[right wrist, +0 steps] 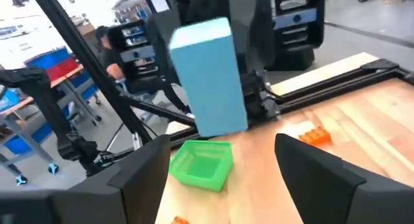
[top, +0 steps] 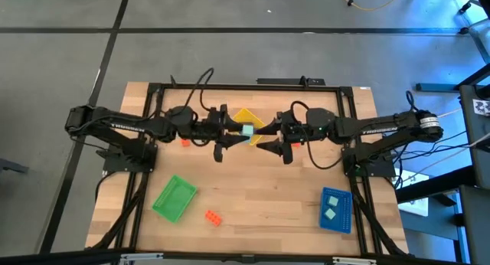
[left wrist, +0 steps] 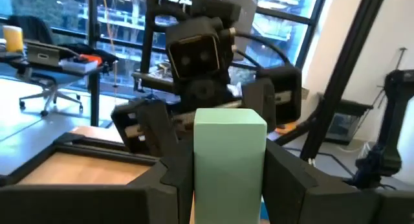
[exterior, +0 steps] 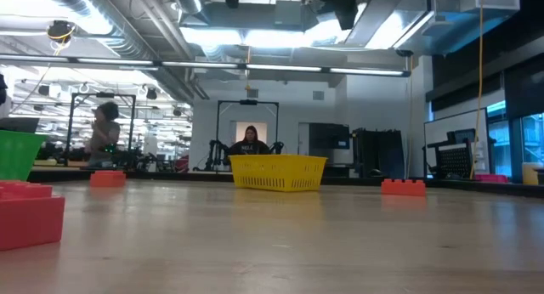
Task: Sort & place blocks by color
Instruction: Put the light blue block into the blue bin
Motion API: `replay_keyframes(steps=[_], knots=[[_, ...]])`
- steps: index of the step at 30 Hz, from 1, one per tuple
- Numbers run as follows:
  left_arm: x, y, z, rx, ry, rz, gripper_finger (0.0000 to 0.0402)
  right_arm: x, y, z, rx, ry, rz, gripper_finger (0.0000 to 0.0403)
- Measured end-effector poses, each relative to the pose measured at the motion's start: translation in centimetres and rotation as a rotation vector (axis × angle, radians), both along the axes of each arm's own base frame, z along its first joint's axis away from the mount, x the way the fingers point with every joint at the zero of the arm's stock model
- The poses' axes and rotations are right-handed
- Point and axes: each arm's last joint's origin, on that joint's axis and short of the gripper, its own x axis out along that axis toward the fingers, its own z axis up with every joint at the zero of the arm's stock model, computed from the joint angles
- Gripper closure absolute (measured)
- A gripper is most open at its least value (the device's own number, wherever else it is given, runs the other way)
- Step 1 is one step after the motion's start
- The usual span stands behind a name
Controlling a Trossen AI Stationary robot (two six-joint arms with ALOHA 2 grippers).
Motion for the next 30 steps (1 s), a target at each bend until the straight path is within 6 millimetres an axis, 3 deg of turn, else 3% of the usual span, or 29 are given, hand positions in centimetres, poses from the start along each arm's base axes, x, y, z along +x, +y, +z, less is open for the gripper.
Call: replay_keyframes(steps=[13, 21, 30], knots=[[0.7, -0.3, 0.1, -0.052, -0.08, 0.007, 0.0277, 0.4, -0.1, 0.0, -0.032, -0.032, -0.043, 0.005], [1.9, -0.3, -1.0, -0.078, -0.084, 0.02, 0.0277, 1.9, -0.1, -0.5, -0.057, -0.036, -0.031, 0.0047], [1.9, -0.3, -1.1, -0.078, -0.072, 0.021, 0.0277, 2.0, 0.0, -0.4, -0.081, -0.059, -0.016, 0.0062]])
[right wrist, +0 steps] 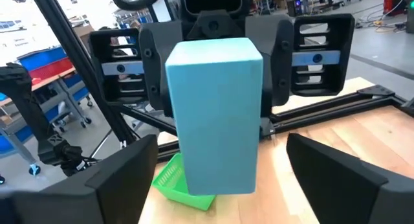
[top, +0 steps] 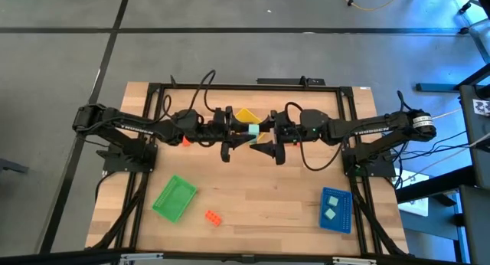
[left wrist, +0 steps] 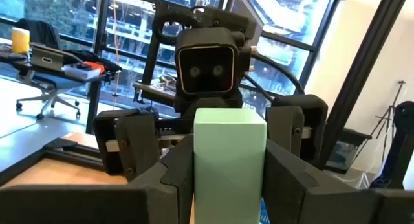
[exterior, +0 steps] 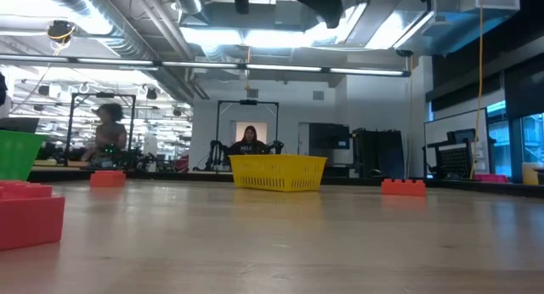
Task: Sort & place blocks by color
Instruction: Put the light blue block into the blue bin
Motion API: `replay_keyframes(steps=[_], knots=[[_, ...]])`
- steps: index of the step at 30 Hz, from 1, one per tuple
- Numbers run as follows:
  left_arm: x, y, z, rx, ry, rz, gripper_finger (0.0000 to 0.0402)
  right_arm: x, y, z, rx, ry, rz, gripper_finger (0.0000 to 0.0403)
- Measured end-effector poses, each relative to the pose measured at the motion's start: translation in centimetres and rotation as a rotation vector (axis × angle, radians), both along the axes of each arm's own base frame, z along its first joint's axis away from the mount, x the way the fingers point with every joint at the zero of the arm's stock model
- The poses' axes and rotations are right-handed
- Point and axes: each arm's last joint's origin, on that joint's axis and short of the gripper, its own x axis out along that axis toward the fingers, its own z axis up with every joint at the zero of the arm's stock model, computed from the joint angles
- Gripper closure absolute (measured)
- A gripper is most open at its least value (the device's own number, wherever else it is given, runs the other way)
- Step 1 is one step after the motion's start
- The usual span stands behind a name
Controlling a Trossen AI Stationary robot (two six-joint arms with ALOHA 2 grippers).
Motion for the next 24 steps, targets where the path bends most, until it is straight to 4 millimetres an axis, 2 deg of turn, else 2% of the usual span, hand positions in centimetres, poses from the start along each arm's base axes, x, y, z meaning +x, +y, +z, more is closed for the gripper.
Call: replay_keyframes(steps=[4, 11, 13, 16, 24], knots=[[0.0, 0.03, -0.01, 0.0, 0.001, 0.001, 0.0277, 0.0, -0.01, 0.03, 0.0, -0.003, 0.0, 0.011], [0.0, 0.12, -0.01, 0.021, 0.002, 0.009, 0.0277, 0.0, -0.01, 0.02, -0.003, -0.003, 0.001, 0.0241], [-0.01, 0.11, 0.0, 0.013, 0.002, 0.009, 0.0277, 0.0, -0.01, 0.01, -0.016, -0.002, 0.0, 0.0266], [-0.01, 0.11, 0.0, 0.014, 0.002, 0.009, 0.0275, 0.0, -0.01, 0.01, -0.022, -0.003, 0.001, 0.0266], [-0.2, 0.38, -0.1, -0.013, 0.037, 0.005, 0.0206, -0.02, 0.01, 0.04, -0.018, -0.002, 0.002, 0.0266]])
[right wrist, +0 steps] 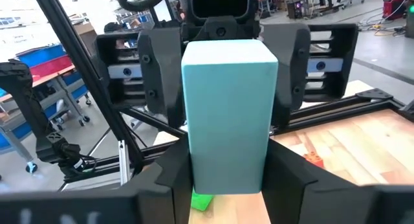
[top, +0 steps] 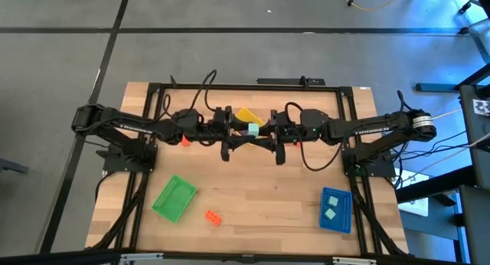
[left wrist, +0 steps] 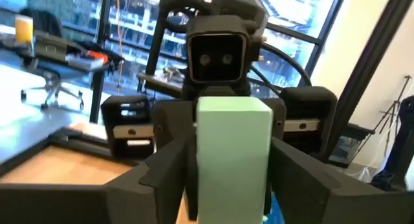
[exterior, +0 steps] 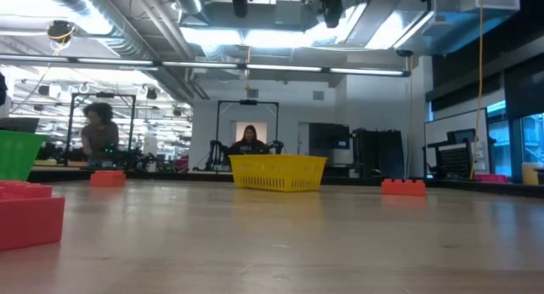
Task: Sort & place blocks by color
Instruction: Put the light blue block into the blue bin
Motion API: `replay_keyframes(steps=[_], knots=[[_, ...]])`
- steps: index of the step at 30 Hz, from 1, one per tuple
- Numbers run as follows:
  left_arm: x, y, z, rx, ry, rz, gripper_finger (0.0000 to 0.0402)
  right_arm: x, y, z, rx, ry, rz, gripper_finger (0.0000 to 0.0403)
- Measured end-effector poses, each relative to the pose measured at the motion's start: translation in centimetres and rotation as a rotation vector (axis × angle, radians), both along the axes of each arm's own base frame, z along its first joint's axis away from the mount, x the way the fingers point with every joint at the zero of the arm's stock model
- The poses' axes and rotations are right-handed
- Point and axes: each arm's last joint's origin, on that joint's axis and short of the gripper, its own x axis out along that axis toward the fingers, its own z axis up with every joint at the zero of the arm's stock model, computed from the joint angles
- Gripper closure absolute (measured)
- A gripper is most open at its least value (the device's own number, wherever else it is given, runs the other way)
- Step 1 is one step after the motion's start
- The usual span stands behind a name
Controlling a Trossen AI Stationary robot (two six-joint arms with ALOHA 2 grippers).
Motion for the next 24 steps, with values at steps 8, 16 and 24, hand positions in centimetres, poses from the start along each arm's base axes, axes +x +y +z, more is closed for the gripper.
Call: replay_keyframes(steps=[8, 16, 24], knots=[[-3.3, 1.0, 2.1, 0.009, 0.061, -0.004, 0.0185, -2.0, -0.3, 0.7, -0.046, 0.091, -0.006, 0.0266], [-9.2, 1.2, 4.7, 0.049, 0.092, 0.059, 0.0186, -6.9, -0.5, 2.5, -0.117, 0.201, -0.031, 0.0266], [-11.7, -0.4, 1.2, 0.026, 0.019, 0.122, 0.0186, -10.5, -0.6, 3.2, -0.106, 0.127, -0.087, 0.0266]])
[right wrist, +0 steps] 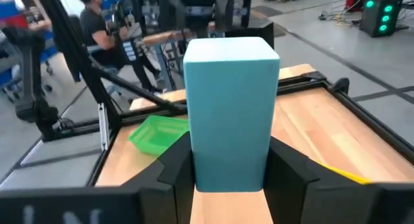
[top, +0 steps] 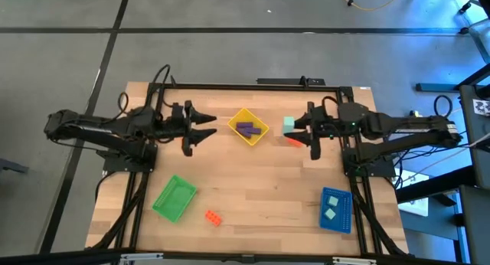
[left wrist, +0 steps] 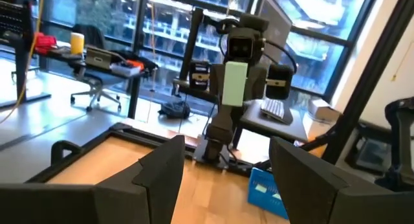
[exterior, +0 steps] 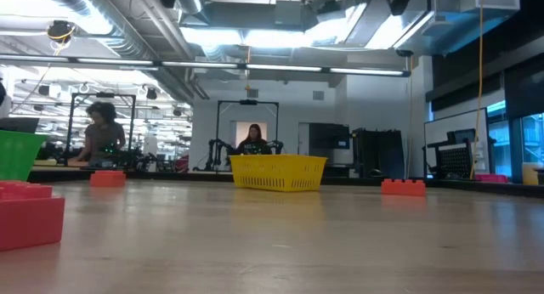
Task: Sort & place blocks by color
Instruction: Put the light blue block into the blue bin
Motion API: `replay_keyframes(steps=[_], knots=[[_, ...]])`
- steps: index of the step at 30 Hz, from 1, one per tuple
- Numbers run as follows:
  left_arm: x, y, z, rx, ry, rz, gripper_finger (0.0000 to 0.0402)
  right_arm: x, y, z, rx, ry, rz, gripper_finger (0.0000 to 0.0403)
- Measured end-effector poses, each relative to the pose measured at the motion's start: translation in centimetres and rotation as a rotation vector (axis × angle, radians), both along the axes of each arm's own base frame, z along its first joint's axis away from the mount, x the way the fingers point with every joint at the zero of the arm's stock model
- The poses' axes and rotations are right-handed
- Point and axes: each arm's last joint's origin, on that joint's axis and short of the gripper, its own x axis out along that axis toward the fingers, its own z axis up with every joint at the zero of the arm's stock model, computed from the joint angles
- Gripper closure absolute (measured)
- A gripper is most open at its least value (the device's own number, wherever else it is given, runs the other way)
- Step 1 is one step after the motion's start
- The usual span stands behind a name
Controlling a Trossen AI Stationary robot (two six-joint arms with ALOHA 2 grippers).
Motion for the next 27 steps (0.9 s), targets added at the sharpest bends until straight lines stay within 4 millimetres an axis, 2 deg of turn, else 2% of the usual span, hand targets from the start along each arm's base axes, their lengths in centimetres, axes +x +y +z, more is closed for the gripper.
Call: replay_keyframes(steps=[2, 13, 17, 22, 27], knots=[[-0.2, -0.2, -0.5, -0.002, -0.016, 0.003, 0.0186, -0.3, 0.0, -0.2, 0.015, -0.034, -0.004, 0.0266], [-0.4, -0.3, -0.2, 0.008, -0.045, 0.008, 0.0186, -0.4, 0.0, -0.1, 0.036, -0.074, -0.006, 0.0266], [-0.4, -0.3, -0.2, 0.008, -0.045, 0.009, 0.0186, -0.4, 0.2, -0.3, 0.126, -0.042, 0.037, 0.0266], [-0.4, -0.3, -0.1, 0.008, -0.046, 0.011, 0.0185, -0.6, 2.4, -0.9, 0.293, 0.274, 0.193, 0.0266], [-0.4, -0.3, -0.1, 0.008, -0.046, 0.011, 0.0185, -2.3, 6.5, -2.9, 0.502, 0.642, 0.332, 0.0266]])
